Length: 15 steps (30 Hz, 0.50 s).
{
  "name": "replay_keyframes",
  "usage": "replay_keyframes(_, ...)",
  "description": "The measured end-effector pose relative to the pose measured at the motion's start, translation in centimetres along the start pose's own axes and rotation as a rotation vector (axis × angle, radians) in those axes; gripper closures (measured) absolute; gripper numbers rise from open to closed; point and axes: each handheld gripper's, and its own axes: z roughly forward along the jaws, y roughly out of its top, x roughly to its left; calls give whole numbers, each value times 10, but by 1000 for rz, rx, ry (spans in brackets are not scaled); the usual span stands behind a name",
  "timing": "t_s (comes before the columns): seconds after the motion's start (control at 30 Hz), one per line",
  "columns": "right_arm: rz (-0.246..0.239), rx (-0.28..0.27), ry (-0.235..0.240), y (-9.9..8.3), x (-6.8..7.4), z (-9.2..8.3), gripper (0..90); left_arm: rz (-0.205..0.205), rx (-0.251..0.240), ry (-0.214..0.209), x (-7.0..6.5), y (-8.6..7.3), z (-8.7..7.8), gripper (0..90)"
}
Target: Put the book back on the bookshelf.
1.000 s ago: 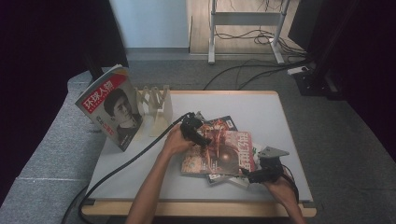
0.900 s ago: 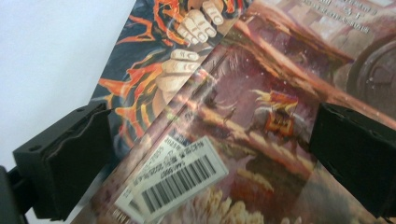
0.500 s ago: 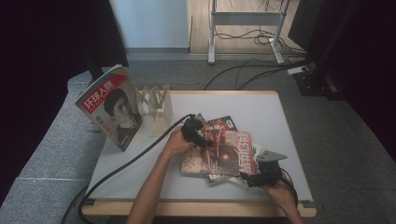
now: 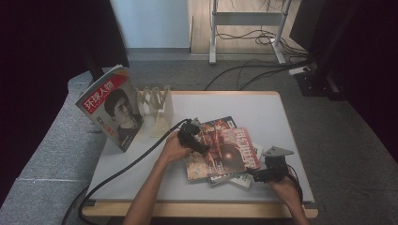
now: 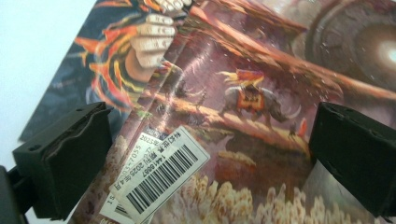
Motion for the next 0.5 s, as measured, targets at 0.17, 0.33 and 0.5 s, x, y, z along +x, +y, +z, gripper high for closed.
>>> replay_keyframes(0.17,15,4,-24,3,-9,2,0,-13,7,11,-5,-6,-5,0)
replay_keyframes(0.33,27,6,-44,6,-17,5,0,-15,5,13,-11,-14,-11,0)
replay_keyframes(0.5,41,10,-64,11,-26,9,0,-16,11,10,-14,-19,-15,0)
